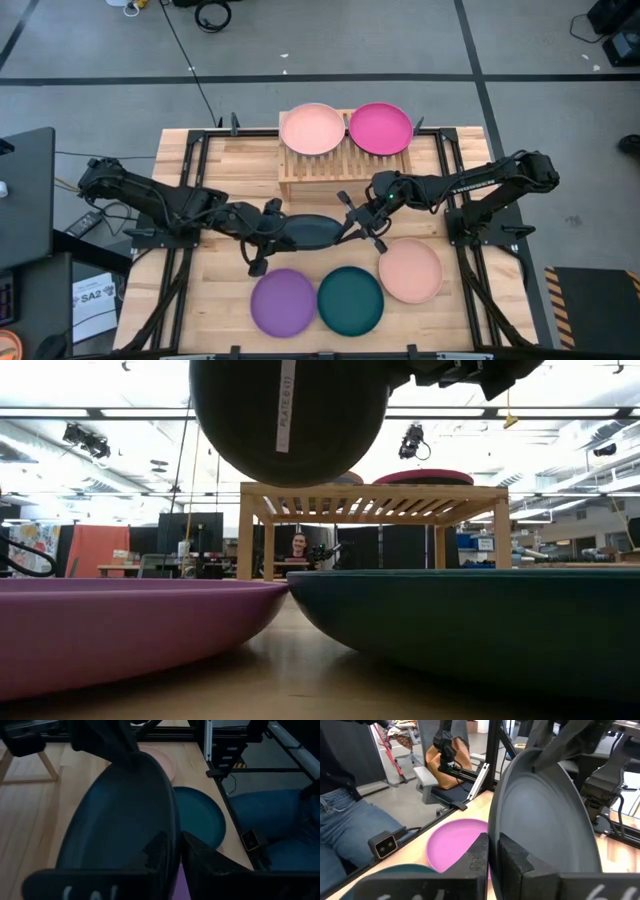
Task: Place and stack plates onto a shelf
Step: Stack the black plate on the pink plate on the shelf
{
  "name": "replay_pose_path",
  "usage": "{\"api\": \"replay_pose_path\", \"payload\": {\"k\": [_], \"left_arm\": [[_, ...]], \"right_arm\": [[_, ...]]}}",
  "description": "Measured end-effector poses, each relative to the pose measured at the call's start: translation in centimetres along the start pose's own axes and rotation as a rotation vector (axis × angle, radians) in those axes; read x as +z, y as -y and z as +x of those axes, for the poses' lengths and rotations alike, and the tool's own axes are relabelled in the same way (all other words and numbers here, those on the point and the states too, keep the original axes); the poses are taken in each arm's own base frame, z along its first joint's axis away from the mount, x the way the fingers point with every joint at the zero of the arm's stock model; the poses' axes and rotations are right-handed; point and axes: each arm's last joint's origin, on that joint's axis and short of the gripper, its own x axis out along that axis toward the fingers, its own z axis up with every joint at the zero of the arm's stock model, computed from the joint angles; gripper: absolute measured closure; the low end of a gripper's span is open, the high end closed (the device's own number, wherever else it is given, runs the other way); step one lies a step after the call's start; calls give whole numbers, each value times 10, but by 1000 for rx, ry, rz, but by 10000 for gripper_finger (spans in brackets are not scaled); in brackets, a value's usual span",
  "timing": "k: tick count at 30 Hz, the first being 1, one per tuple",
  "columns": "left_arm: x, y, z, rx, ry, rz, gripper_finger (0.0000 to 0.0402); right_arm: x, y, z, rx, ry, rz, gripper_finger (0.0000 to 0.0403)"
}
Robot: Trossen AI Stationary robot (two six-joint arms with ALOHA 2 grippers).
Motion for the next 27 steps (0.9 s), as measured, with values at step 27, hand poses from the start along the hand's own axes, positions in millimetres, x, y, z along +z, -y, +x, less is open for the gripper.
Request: {"api": "replay_pose_path", "payload": {"k": [27], "left_arm": [[2, -1, 0, 52, 23, 2, 237]], "right_arm": [[4, -2, -7, -1, -3, 12, 384]]}}
